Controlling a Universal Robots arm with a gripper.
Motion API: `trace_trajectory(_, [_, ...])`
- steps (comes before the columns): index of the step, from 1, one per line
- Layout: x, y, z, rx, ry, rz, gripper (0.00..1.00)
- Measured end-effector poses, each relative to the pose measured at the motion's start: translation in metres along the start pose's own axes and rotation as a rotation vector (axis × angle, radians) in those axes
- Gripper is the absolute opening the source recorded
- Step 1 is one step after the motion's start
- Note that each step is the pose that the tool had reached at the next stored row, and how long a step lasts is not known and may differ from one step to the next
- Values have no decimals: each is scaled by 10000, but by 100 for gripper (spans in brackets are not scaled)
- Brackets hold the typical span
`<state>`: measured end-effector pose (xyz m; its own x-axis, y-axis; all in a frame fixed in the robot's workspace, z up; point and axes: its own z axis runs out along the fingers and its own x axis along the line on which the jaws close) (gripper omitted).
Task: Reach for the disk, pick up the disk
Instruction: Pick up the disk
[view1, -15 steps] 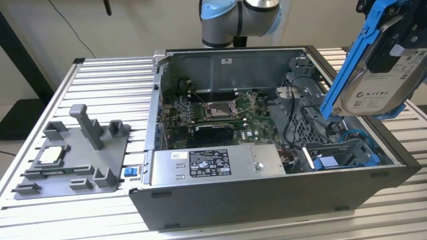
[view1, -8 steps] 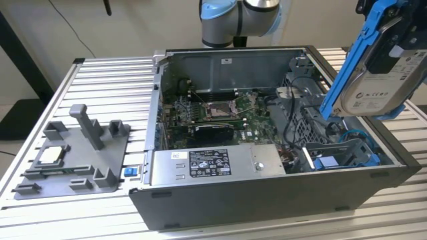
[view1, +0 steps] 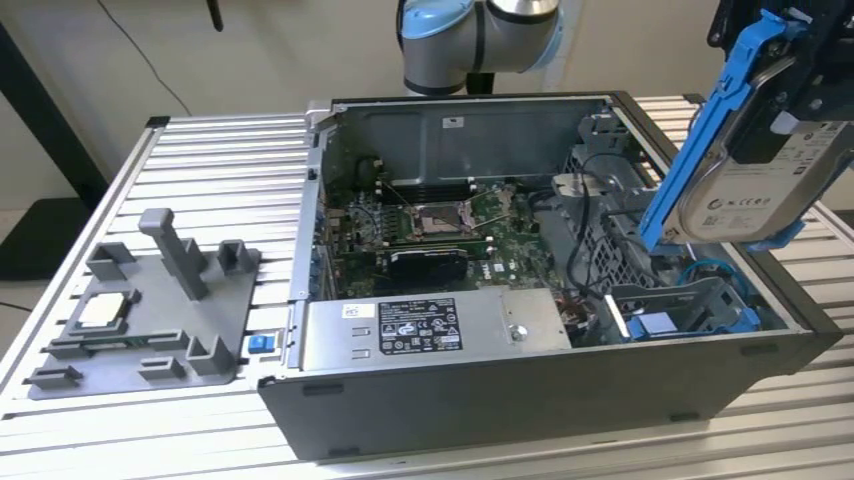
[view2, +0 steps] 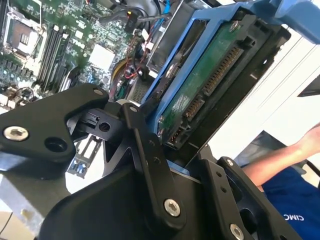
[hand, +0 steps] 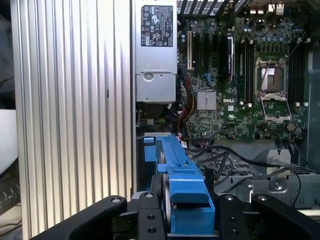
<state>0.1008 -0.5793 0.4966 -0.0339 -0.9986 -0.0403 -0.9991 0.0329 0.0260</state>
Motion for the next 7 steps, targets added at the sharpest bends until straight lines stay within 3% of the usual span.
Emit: trace_trajectory(7, [1,-37,35,0,0,1,0])
